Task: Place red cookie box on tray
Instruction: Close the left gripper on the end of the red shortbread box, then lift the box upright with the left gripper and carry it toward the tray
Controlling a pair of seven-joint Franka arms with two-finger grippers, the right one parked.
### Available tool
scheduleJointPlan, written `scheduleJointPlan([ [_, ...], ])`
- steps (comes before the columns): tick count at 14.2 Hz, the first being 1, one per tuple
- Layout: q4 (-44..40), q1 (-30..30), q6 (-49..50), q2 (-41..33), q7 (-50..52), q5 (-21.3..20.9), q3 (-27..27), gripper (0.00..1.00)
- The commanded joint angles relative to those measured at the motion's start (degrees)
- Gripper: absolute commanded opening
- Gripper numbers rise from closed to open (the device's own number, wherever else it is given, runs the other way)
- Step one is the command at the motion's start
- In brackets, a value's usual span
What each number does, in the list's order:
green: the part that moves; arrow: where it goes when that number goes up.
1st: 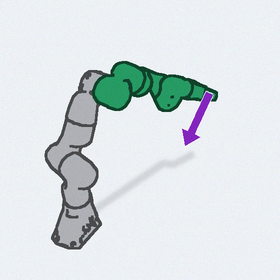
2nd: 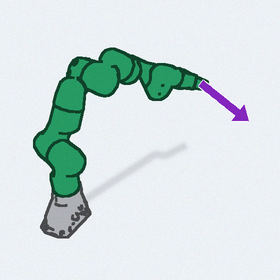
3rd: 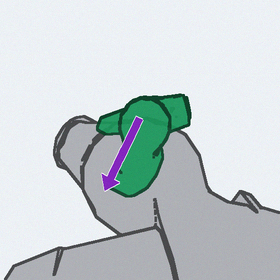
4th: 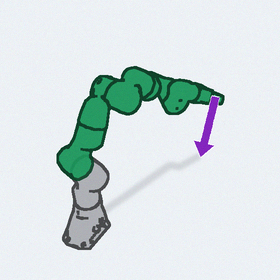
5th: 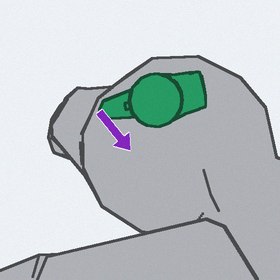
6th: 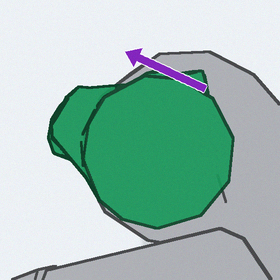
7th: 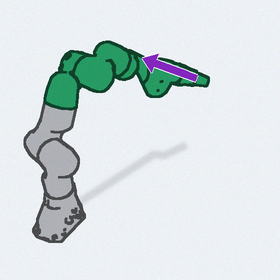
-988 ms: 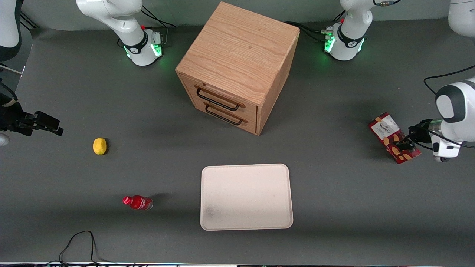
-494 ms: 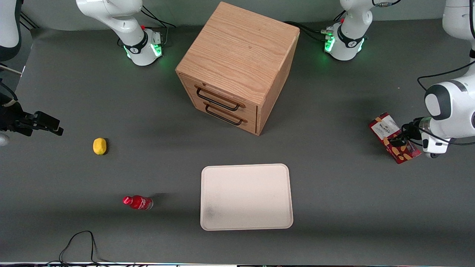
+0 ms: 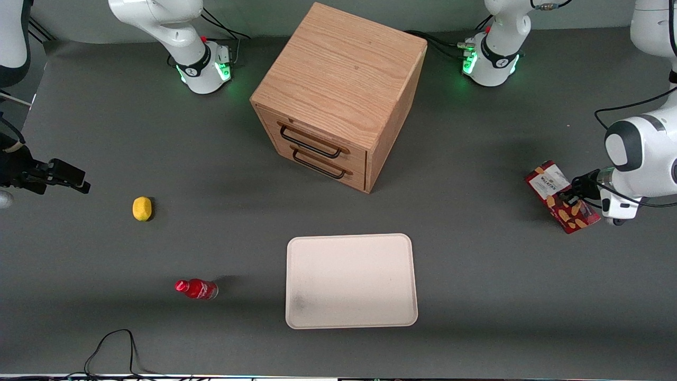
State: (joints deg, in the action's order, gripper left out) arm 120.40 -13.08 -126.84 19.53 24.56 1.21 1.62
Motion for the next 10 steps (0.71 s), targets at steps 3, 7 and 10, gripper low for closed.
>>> scheduleJointPlan([
  [3, 1.2, 0.7, -1.1, -0.7, 1.1, -0.9, 0.4, 0.00],
  [7, -1.6, 0.8, 2.7, -2.3, 2.4, -0.9, 0.5, 0.00],
  [10, -12.2, 0.7, 19.1, -4.6, 2.3, -1.3, 0.4, 0.00],
])
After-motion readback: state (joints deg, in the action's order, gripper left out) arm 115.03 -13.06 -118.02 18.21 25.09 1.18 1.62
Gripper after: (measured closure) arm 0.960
